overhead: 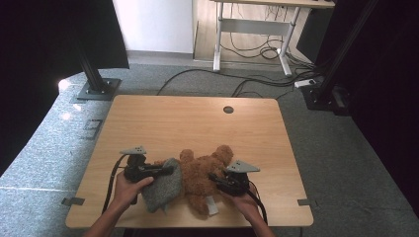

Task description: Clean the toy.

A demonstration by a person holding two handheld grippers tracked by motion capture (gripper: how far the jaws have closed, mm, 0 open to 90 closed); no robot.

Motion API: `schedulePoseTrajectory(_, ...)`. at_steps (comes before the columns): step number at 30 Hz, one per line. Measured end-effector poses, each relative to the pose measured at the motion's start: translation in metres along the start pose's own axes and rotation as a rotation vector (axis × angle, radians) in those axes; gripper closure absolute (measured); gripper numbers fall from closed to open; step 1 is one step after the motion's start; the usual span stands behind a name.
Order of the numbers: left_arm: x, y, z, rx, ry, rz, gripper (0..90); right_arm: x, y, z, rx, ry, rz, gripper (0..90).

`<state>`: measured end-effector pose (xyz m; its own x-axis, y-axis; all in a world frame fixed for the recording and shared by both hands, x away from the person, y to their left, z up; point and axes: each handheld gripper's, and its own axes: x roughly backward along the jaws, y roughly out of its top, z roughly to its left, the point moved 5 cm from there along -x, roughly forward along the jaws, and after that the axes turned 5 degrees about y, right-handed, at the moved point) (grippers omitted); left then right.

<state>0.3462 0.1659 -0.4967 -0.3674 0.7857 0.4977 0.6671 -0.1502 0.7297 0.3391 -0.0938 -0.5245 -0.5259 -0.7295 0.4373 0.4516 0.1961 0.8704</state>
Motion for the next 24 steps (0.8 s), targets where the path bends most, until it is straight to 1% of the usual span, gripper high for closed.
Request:
schedulePoseTrajectory(2, -0.004, -0.003, -0.001, -0.010, 0.010, -0.007, 75.6, 0.000, 0.000, -0.001, -0.002, -0.004, -0.003, 65.6)
schedulePoseTrajectory(4, -0.005, -0.004, 0.000, -0.029, 0.045, -0.026, 75.7, -0.002, 0.000, -0.002, -0.002, -0.008, -0.004, 65.6)
schedulePoseTrajectory(5, -0.005, -0.004, 0.000, -0.029, 0.045, -0.026, 75.7, -0.002, 0.000, -0.002, -0.002, -0.008, -0.004, 65.6)
schedulePoseTrajectory(6, -0.007, -0.002, 0.004, -0.059, 0.098, -0.040, 75.7, -0.005, 0.001, -0.002, 0.000, -0.017, -0.008, 65.9)
schedulePoseTrajectory(7, -0.009, -0.001, 0.007, -0.063, 0.114, -0.046, 75.7, -0.007, 0.001, -0.003, 0.000, -0.026, -0.009, 66.1)
schedulePoseTrajectory(9, -0.013, 0.004, 0.013, -0.058, 0.132, -0.058, 75.7, -0.012, 0.004, -0.005, 0.002, -0.047, -0.011, 66.7)
schedulePoseTrajectory(10, -0.015, 0.008, 0.016, -0.063, 0.151, -0.064, 75.7, -0.014, 0.005, -0.006, 0.000, -0.054, -0.014, 66.8)
schedulePoseTrajectory(13, -0.021, 0.016, 0.023, -0.073, 0.190, -0.079, 75.5, -0.022, 0.010, -0.014, -0.009, -0.077, -0.024, 67.1)
schedulePoseTrajectory(14, -0.023, 0.019, 0.025, -0.069, 0.196, -0.082, 75.5, -0.024, 0.012, -0.016, -0.009, -0.083, -0.027, 67.3)
schedulePoseTrajectory(17, -0.026, 0.026, 0.032, -0.045, 0.197, -0.089, 75.5, -0.031, 0.017, -0.022, -0.011, -0.101, -0.031, 67.5)
schedulePoseTrajectory(19, -0.026, 0.027, 0.035, -0.022, 0.180, -0.086, 75.5, -0.033, 0.019, -0.024, -0.014, -0.105, -0.044, 67.4)
schedulePoseTrajectory(20, -0.024, 0.027, 0.035, -0.018, 0.167, -0.086, 75.5, -0.033, 0.020, -0.025, -0.018, -0.096, -0.051, 67.0)
schedulePoseTrajectory(21, -0.024, 0.027, 0.035, -0.018, 0.167, -0.086, 75.6, -0.033, 0.020, -0.025, -0.018, -0.096, -0.051, 67.0)
schedulePoseTrajectory(22, -0.019, 0.027, 0.035, -0.004, 0.141, -0.088, 75.5, -0.027, 0.020, -0.026, -0.043, -0.059, -0.076, 64.2)
schedulePoseTrajectory(23, -0.019, 0.027, 0.035, -0.004, 0.141, -0.088, 75.5, -0.027, 0.020, -0.026, -0.043, -0.059, -0.076, 64.2)
schedulePoseTrajectory(24, -0.017, 0.025, 0.034, -0.005, 0.131, -0.085, 75.5, -0.018, 0.021, -0.025, -0.070, -0.024, -0.110, 57.6)
